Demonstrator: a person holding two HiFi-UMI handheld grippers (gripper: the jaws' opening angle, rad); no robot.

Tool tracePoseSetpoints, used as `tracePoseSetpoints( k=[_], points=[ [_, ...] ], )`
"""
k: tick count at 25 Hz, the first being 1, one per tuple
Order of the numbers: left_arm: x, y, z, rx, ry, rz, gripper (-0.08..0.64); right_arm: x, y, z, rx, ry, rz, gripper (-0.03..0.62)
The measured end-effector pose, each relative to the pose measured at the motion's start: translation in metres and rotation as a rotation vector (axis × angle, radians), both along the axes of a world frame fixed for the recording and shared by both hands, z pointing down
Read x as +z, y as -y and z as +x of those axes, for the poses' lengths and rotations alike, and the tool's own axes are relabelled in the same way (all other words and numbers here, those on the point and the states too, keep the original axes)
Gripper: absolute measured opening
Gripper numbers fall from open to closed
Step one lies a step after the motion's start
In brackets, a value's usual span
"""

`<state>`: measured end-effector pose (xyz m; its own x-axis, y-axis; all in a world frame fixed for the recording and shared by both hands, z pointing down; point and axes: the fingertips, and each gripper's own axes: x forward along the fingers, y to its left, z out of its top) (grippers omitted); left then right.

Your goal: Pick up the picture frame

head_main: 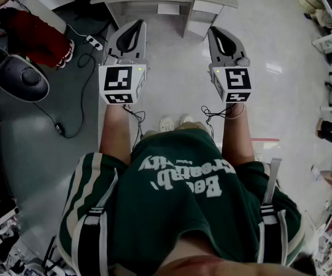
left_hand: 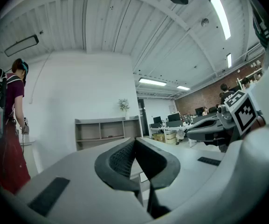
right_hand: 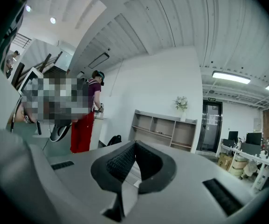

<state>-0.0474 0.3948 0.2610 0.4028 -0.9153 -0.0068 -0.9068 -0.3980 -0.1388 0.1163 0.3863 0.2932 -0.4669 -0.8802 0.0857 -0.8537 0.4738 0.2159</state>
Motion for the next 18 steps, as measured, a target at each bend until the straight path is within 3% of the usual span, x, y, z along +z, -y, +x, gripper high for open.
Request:
tracePoseSetpoints(
  k=[18],
  points=[
    [-0.0112, -0.0045, -0.0015, 0.013, 0.002, 0.013, 0.018, -0.0099, -0.0081, -0.0102, -0.03, -0.001, 0.031, 0.034]
  ],
)
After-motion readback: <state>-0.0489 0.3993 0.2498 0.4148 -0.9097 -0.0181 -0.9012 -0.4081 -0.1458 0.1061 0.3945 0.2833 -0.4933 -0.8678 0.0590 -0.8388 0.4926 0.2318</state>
